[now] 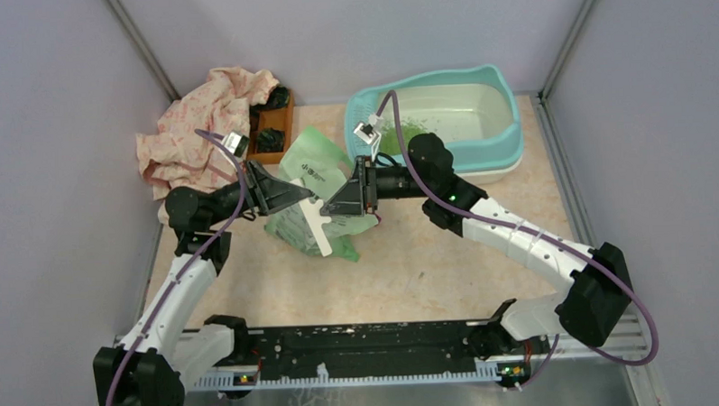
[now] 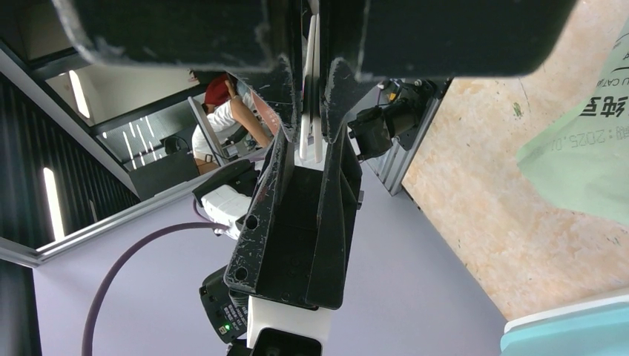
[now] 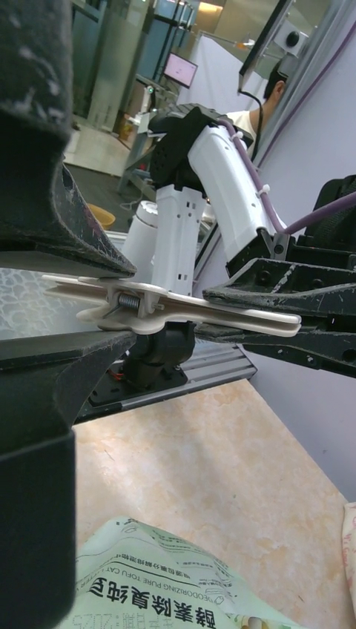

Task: Fill the litter box with clean litter
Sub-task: Pick up the clamp at the center of the board.

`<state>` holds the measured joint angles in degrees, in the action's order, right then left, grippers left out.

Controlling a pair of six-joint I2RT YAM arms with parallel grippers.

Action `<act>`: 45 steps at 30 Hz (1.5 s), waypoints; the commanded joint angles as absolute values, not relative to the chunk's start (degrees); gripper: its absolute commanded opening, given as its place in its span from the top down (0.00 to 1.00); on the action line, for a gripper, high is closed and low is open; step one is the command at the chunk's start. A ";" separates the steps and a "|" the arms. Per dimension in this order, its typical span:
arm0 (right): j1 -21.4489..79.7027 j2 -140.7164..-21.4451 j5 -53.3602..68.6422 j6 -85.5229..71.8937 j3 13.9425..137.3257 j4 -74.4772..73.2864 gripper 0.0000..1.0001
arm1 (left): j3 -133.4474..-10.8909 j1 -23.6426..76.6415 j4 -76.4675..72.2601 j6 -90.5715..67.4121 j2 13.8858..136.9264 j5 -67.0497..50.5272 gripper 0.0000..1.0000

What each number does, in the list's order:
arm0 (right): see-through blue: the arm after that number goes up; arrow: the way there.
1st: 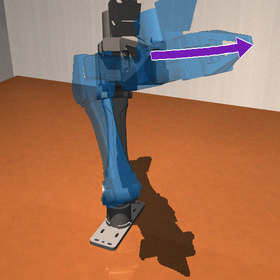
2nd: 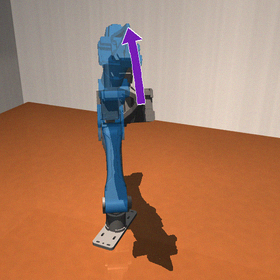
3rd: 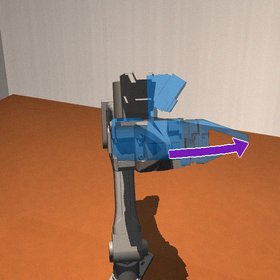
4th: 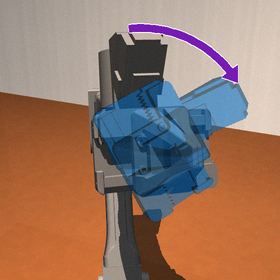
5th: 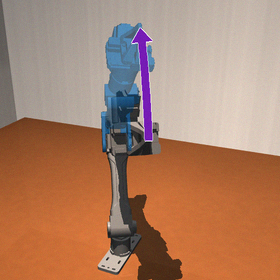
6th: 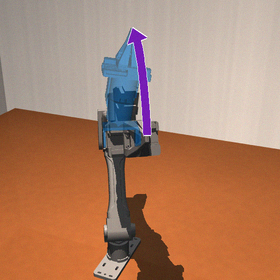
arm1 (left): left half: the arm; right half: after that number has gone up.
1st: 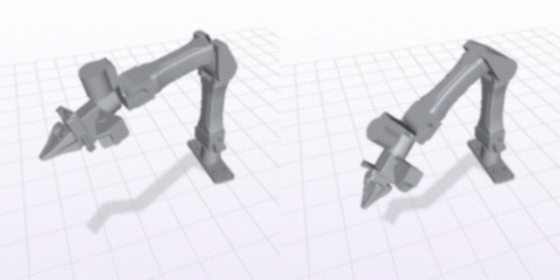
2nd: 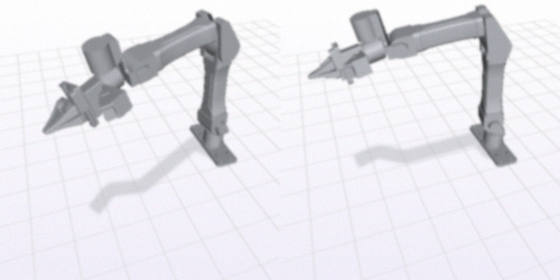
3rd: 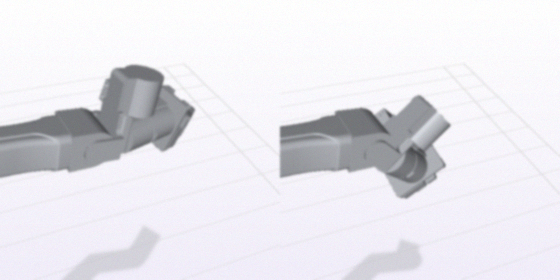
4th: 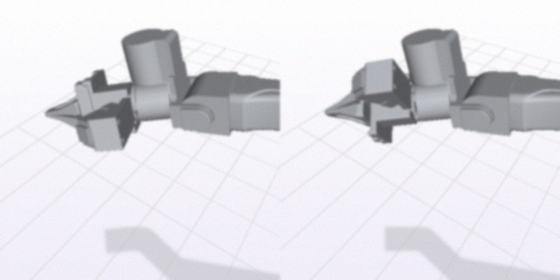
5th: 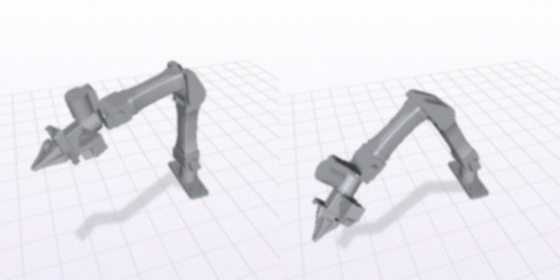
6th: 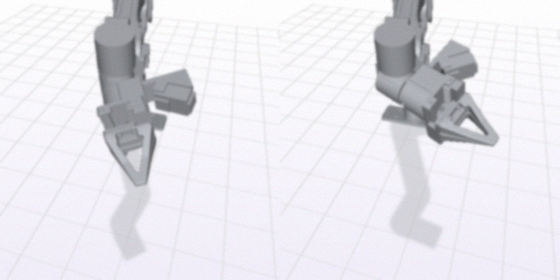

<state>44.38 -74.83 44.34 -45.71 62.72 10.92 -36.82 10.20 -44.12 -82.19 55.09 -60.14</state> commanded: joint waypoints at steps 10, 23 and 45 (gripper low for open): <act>45.18 -75.07 46.50 -45.01 63.57 13.45 0.71 | -37.79 11.34 -46.58 -80.90 55.68 -58.82 1.00; 45.18 -75.06 48.15 -45.87 63.25 14.27 1.00 | -38.08 11.95 -46.15 -79.72 56.84 -58.98 0.94; 45.18 -76.00 46.67 -52.26 63.30 20.78 1.00 | -39.40 12.04 -40.44 -76.18 55.01 -58.84 0.78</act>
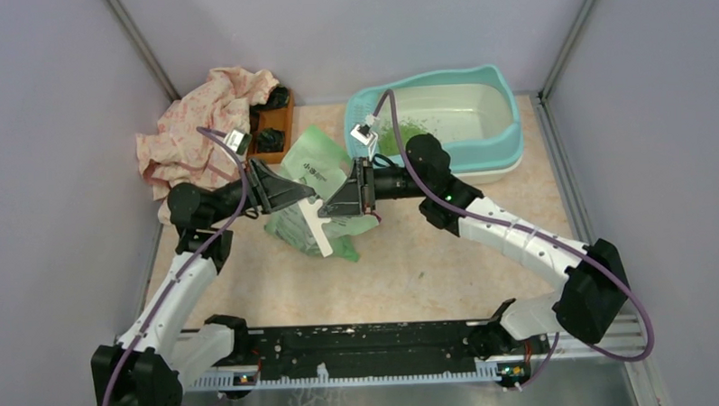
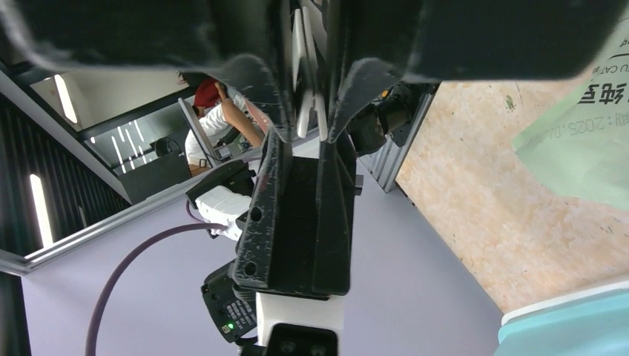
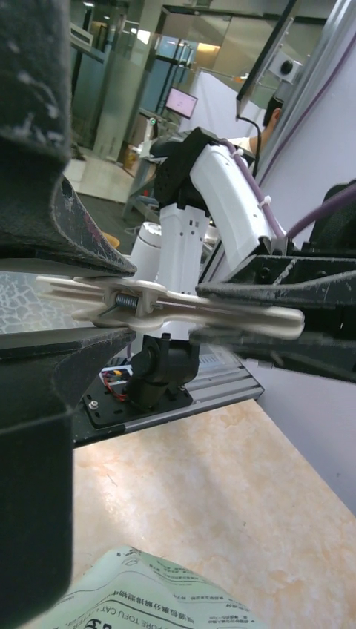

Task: Fill the litter box with clean litter
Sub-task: Pick up the clamp at the center of the board.

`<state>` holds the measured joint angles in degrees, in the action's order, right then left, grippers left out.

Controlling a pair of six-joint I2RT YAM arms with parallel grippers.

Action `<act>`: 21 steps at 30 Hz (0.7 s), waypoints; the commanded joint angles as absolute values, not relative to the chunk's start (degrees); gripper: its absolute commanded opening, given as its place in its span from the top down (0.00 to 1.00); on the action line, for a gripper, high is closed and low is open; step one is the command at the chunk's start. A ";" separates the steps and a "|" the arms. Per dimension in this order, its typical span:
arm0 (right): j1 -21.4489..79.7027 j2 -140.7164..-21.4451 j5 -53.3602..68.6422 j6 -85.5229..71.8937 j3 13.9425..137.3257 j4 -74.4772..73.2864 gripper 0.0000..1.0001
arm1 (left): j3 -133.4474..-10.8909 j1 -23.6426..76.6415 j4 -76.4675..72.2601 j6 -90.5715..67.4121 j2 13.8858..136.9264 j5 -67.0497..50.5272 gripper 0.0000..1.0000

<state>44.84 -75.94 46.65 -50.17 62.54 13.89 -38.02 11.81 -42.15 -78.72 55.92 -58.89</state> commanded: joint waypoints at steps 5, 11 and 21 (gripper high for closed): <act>45.18 -76.77 47.05 -53.82 64.09 21.84 0.88 | -39.64 12.04 -39.98 -75.95 55.45 -59.00 0.98; 45.39 -76.66 48.31 -53.94 64.23 21.47 0.61 | -39.49 12.04 -40.14 -76.00 55.33 -57.90 1.00; 45.97 -75.74 48.61 -51.25 64.01 17.68 0.72 | -40.11 12.04 -40.36 -75.92 55.67 -58.04 1.00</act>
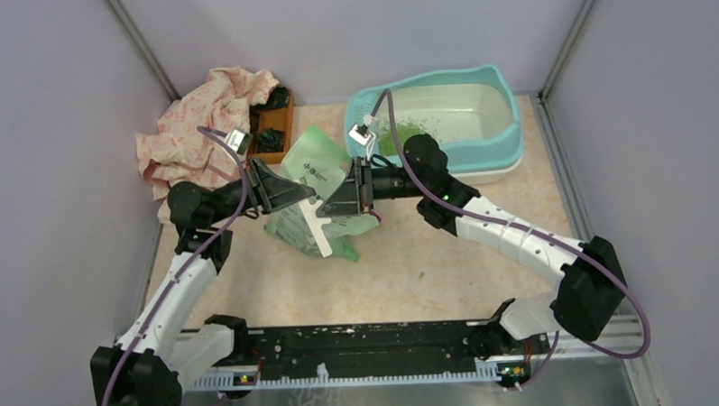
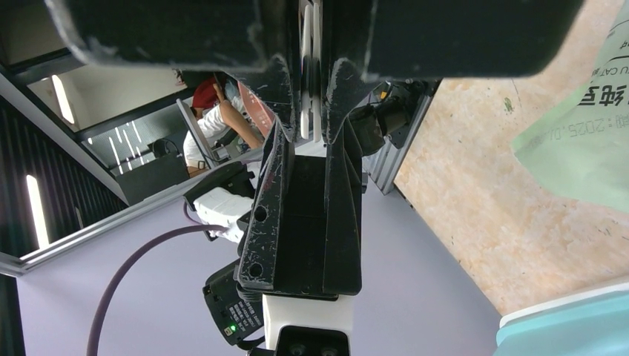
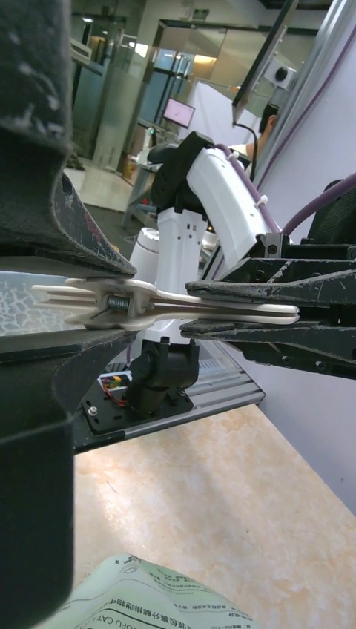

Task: Fill the litter box with clean litter
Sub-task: Pick up the clamp at the center of the board.

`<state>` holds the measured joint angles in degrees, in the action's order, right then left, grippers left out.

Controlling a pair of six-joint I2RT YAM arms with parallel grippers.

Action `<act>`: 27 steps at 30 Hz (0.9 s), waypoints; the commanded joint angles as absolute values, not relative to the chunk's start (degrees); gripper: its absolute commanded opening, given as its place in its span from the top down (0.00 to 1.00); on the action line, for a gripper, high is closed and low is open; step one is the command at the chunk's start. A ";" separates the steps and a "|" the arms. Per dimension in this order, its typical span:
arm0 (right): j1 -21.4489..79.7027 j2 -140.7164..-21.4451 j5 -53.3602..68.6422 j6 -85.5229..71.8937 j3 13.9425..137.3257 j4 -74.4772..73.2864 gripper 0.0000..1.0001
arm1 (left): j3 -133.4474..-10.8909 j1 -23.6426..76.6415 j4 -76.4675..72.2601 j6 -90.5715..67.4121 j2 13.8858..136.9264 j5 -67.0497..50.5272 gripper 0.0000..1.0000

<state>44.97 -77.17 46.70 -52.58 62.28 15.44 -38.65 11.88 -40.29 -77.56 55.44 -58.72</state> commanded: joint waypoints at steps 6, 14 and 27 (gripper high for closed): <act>45.73 -74.37 48.25 -49.65 63.78 15.21 0.69 | -40.14 12.04 -40.25 -75.98 55.71 -58.38 1.00; 45.03 -73.69 48.13 -48.87 63.74 14.27 0.60 | -40.35 12.04 -40.47 -76.18 55.59 -58.85 1.00; 43.90 -73.98 47.80 -49.05 63.92 14.82 0.66 | -40.11 12.04 -41.26 -76.67 55.77 -59.80 1.00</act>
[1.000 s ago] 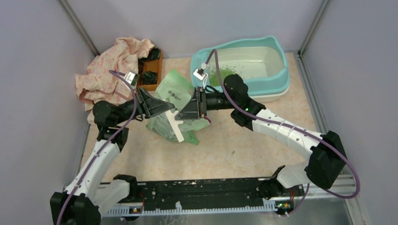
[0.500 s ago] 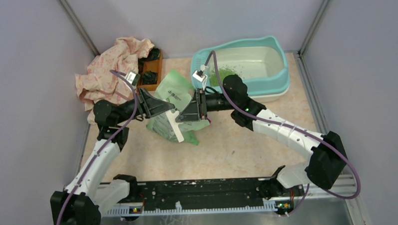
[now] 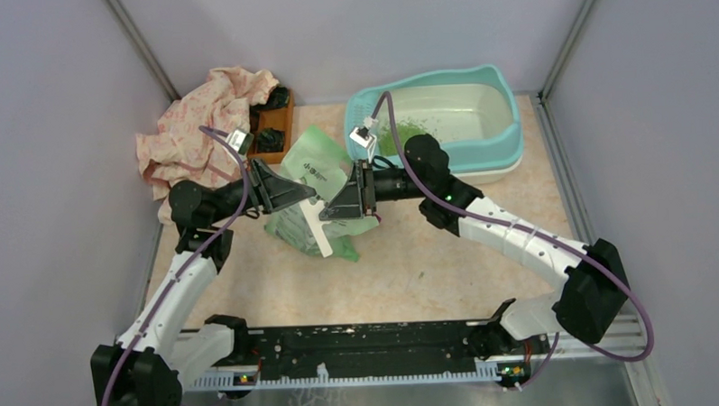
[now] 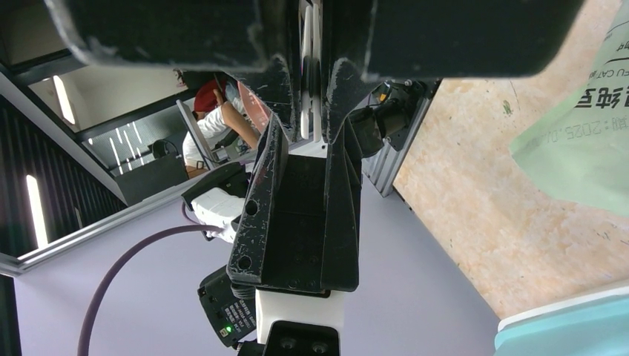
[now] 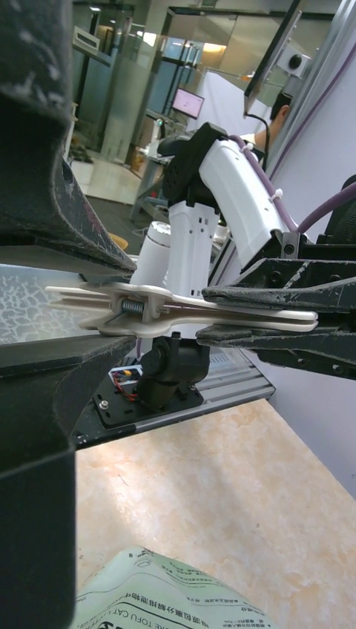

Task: Fill the litter box with clean litter
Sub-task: Pick up the clamp at the center of the board.

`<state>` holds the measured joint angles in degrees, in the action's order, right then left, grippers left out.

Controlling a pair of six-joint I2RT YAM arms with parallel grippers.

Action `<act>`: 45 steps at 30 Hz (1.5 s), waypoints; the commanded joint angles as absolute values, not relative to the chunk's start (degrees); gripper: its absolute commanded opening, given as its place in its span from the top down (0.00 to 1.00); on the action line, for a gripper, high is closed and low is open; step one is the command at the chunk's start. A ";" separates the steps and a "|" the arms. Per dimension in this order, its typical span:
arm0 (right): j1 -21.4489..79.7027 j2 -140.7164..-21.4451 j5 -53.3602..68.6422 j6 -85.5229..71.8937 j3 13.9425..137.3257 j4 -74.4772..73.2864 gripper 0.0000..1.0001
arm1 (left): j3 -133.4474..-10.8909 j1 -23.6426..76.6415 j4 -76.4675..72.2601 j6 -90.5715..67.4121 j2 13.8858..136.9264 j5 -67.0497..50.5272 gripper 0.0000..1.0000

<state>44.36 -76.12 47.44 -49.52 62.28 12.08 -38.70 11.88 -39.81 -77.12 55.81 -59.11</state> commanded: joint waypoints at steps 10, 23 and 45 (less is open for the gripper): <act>43.99 -74.66 47.74 -49.85 63.72 16.26 1.00 | -39.67 12.08 -41.34 -76.31 54.93 -59.28 0.63; 42.63 -72.83 44.95 -44.54 67.34 6.00 1.00 | -49.62 10.05 -35.56 -73.35 56.93 -59.43 0.32; 36.72 -68.25 18.22 -12.12 79.06 -34.91 1.00 | -83.35 21.96 42.62 -29.28 77.27 -13.36 0.01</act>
